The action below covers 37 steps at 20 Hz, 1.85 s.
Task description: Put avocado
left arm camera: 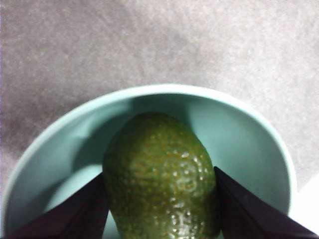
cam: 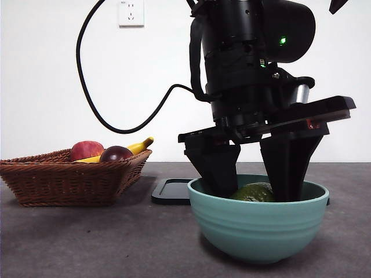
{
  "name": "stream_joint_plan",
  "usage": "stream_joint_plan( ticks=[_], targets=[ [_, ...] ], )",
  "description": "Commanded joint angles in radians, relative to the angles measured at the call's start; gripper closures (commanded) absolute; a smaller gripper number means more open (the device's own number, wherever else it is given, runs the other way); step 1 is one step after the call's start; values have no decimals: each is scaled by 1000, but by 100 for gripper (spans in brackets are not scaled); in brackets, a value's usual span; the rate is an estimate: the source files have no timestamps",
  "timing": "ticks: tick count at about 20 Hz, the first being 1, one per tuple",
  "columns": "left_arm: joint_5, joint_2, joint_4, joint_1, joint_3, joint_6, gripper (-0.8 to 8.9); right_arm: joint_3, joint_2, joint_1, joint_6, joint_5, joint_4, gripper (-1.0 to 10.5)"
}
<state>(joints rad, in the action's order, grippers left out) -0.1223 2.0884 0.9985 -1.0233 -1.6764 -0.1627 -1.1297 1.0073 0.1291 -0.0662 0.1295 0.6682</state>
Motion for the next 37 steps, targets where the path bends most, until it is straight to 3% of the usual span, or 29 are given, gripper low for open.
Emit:
stream_joint_plan(
  ticks=[1,4,8,13,17,22,26,32,35,37],
  targets=[
    [3,23,-2,-8,-19,21,483,-18,4,2,6,0,-10,300],
    [3,23,-1,-8,-27,36,368,-18,4,2,6,0,-10,300],
    [3,23,35,-8,-83,47,371,-18,4,2,6,0,-11,300],
    [3,6,184,-8,-235,86,372,-18,4,2,6,0,-10,300],
    [21,-121,249,3,-264,119,375,-18,4,1,6,0,-12,300],
    [142,-365,258,51,-229,140,377,-18,4,2,6,0,-16,300],
    [213,-641,188,149,-63,183,377,-18,4,2,6,0,-17,300],
    [250,-1200,-74,358,393,219,376,-18,4,1,6,0,-20,300],
    [226,-1491,-189,365,621,209,377,-18,4,1,6,0,-25,300],
    [222,-1644,-170,365,720,168,378,-18,4,1,6,0,-24,300]
  ],
)
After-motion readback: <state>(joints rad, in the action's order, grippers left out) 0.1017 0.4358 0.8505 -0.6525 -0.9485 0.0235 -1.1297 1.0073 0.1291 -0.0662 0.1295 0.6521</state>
